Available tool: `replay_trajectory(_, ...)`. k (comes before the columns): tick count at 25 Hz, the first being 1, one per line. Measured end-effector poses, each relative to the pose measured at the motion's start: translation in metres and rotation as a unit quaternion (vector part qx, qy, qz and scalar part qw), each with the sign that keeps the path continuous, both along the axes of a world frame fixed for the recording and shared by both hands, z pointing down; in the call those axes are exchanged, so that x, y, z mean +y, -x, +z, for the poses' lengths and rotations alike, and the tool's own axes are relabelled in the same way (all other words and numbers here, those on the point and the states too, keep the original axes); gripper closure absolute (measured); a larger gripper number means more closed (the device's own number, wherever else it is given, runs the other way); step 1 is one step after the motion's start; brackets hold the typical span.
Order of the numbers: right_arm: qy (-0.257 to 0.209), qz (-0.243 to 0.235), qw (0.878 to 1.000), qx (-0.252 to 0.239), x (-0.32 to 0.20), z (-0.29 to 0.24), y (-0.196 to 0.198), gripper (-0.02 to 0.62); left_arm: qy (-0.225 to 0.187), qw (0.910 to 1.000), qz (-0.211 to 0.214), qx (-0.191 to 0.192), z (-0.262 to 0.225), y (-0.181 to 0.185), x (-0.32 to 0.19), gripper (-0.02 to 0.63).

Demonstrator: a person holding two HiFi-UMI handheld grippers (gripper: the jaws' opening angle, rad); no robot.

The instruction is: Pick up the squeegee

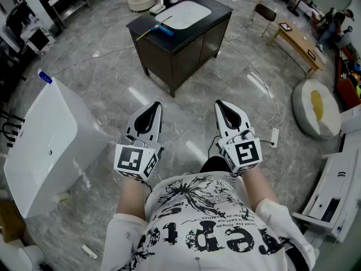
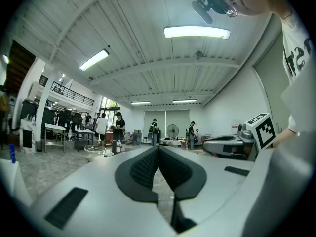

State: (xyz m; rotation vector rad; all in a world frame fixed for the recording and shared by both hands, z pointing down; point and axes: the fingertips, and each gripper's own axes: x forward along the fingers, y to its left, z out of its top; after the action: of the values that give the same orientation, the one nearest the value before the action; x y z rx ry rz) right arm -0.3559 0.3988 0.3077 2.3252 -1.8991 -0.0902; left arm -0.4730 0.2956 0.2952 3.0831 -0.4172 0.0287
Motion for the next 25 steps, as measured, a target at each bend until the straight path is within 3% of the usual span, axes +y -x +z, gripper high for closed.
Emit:
replay_trajectory(13, -0.002, -0.013, 0.999, -0.032, -0.016, 0.013, -0.028, 0.581, 0.011, 0.9998, -0.001, -0.014, 0.016, -0.031, -0.012, 0.592)
replay_trajectory(17, -0.005, -0.006, 0.999, -0.046, -0.026, 0.024, -0.061, 0.581, 0.034, 0.9988, 0.02, 0.029, 0.018, -0.057, -0.011, 0.589)
replay_trajectory(18, -0.006, -0.007, 0.999, -0.049, -0.03, 0.027, -0.071, 0.581, 0.038, 0.9982, 0.017, 0.042, 0.017, -0.067, -0.014, 0.452)
replay_trajectory(19, -0.007, -0.009, 0.999, -0.051, -0.034, 0.029, -0.083, 0.581, 0.038, 0.998, 0.011, 0.049, 0.017, -0.077, -0.019, 0.27)
replay_trajectory(25, -0.012, -0.043, 0.998, -0.042, -0.056, 0.033, -0.175, 0.58, 0.012, 0.998, -0.057, 0.023, 0.026, -0.163, -0.047, 0.247)
